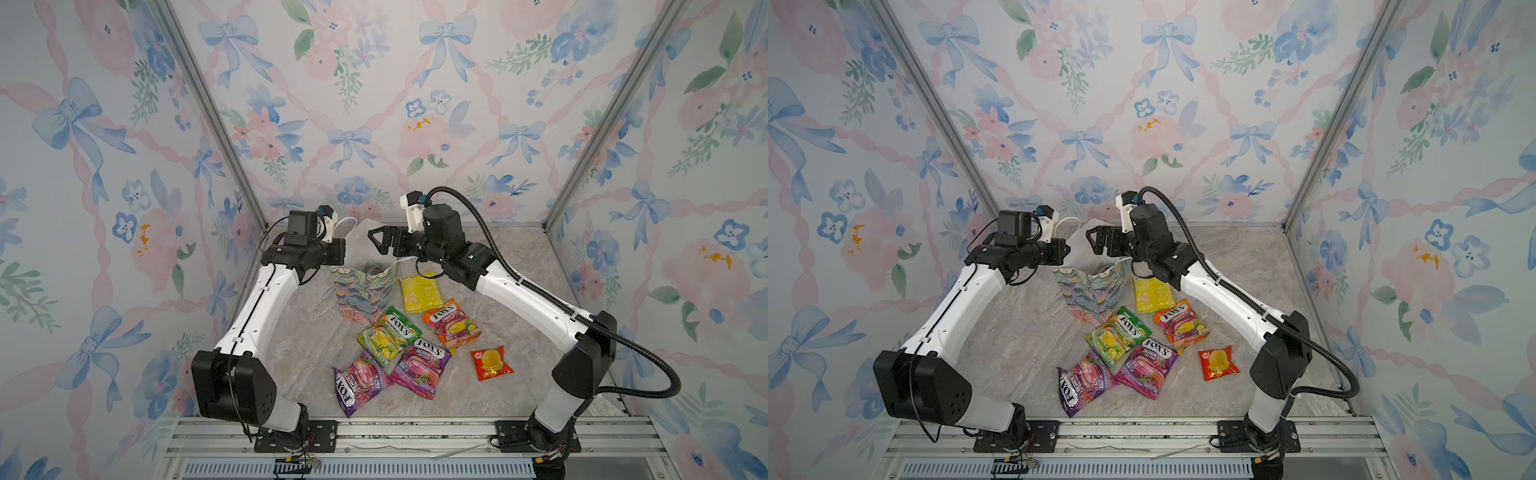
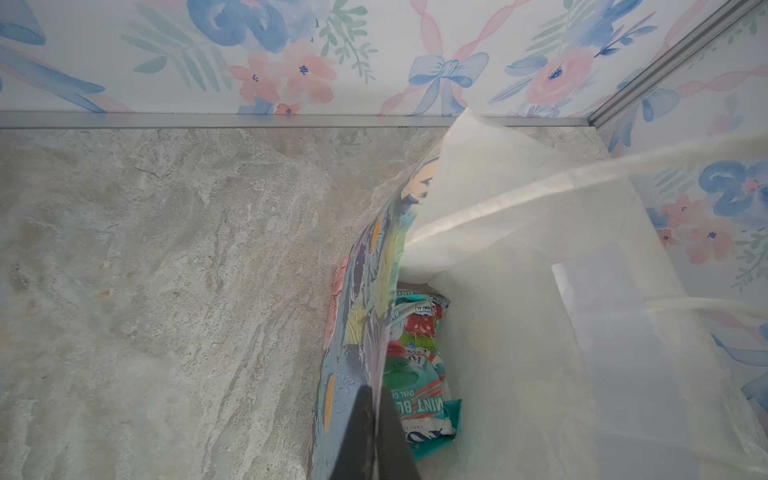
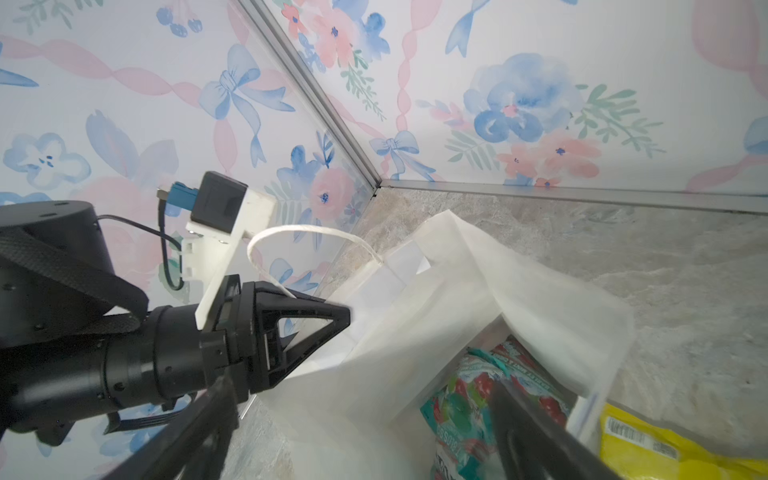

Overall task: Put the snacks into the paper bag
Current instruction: 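Open the right gripper to release the packet into the bag, then move the right gripper back down to the purple Fox's berries packet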

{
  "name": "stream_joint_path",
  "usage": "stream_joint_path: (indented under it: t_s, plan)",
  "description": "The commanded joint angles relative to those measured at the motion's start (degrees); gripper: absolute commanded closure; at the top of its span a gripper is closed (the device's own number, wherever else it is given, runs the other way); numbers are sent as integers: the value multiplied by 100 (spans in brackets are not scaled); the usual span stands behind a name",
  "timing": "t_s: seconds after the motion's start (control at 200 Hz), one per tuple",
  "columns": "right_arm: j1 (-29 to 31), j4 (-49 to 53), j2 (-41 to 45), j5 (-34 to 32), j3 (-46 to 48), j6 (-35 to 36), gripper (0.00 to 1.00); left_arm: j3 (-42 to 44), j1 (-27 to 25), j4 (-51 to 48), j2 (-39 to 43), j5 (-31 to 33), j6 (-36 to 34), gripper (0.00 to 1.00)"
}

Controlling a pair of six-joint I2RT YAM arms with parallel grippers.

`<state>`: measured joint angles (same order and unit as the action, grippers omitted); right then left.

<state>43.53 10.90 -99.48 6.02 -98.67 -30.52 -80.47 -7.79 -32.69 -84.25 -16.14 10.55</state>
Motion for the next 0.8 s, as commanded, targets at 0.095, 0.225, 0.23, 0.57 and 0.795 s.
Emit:
stream_joint_path:
  t_s: [0.095,0.225,0.23,0.57,0.795]
  plan:
    - [-138,5,372,-179,-64,288,3,75,32,-36,108,-12,-44,100]
    - [-262,-2,674,-263,182,369,3,75,37,-36,103,-6,-44,100]
    - [-273,-1,688,-266,195,370,4,75,34,-36,107,-5,-44,100]
    - [-797,331,1915,-539,1810,244,4,85,33,-36,103,39,-61,100]
    - [-822,679,3170,-892,3866,-484,3,99,39,-36,102,180,-83,100]
